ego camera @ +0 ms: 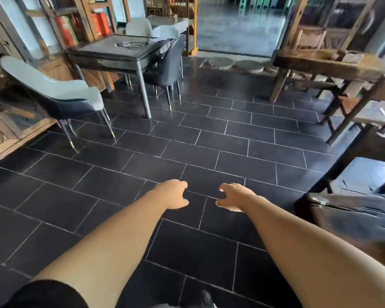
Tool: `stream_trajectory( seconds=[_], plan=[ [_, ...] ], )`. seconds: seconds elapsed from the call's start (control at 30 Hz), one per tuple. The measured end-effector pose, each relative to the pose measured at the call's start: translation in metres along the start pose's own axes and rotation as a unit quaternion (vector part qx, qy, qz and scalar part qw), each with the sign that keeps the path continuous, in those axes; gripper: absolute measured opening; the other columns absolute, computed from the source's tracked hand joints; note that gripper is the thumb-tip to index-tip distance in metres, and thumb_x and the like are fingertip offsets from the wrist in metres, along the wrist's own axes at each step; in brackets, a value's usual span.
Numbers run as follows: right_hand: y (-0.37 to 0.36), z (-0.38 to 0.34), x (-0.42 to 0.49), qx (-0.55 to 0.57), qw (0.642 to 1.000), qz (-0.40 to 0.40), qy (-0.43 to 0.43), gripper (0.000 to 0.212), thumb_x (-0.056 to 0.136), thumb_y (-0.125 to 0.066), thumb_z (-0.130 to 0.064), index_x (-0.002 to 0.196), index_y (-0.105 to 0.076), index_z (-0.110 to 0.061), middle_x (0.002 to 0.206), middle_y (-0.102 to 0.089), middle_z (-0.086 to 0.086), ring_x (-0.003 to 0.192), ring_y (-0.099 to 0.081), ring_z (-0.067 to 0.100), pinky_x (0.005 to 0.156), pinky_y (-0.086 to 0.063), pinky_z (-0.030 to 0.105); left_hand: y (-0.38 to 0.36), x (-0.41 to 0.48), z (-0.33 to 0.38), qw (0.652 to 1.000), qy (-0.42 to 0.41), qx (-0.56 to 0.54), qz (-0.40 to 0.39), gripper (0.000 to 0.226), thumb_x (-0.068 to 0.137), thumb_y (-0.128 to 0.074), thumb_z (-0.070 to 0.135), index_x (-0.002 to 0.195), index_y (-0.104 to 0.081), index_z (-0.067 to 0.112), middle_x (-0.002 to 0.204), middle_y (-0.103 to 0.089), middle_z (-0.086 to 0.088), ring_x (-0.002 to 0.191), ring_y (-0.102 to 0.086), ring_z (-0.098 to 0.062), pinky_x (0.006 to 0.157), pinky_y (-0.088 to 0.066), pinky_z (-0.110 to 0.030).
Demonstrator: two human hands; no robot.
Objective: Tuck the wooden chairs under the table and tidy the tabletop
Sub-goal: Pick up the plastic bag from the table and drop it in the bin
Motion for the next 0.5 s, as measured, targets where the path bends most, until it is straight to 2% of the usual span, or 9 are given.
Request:
stream_trajectory(
  seconds=[0.1,0.37,0.5],
  plan=[
    [0.015,0.041,0.021,0.024,0.999,0.006,-0.037,0.060,0.089,-0.059,-0.049,0.139,-0.047,-0.019,0.136,-0.054,0.008,0.123,-0.054,0.031,0.096,-0.049,0.042,0.017,0.052,0.026,0.999,-0.035,0.022,-0.010,0.051,0.091,-0.054,0.041,0.137,-0.045,0.021,0.126,-0.051,0.001,0.111,-0.054,-0.026,0.083,-0.045,-0.037],
    [0.036,0.158,0.045,0.104,0.982,0.031,-0.152,0.059,0.085,-0.064,-0.052,0.131,-0.053,-0.016,0.123,-0.061,0.009,0.117,-0.057,0.031,0.093,-0.049,0.038,0.047,0.179,0.121,0.981,-0.166,0.093,-0.043,0.054,0.091,-0.055,0.043,0.138,-0.046,0.020,0.131,-0.051,-0.002,0.118,-0.053,-0.027,0.085,-0.044,-0.037],
    [0.044,0.215,0.052,0.145,0.962,0.048,-0.225,0.056,0.083,-0.064,-0.052,0.123,-0.055,-0.015,0.121,-0.063,0.011,0.115,-0.058,0.033,0.091,-0.049,0.037,0.061,0.241,0.179,0.958,-0.244,0.138,-0.057,0.056,0.091,-0.054,0.044,0.141,-0.044,0.021,0.138,-0.050,0.000,0.124,-0.052,-0.027,0.094,-0.047,-0.042]
  ],
)
Point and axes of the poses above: each hand's wrist, its own x-axis towards the middle knuckle, its own y-axis out of the back of the hand, z = x × y, the point moved 7 cm from there along x, towards the middle knuckle
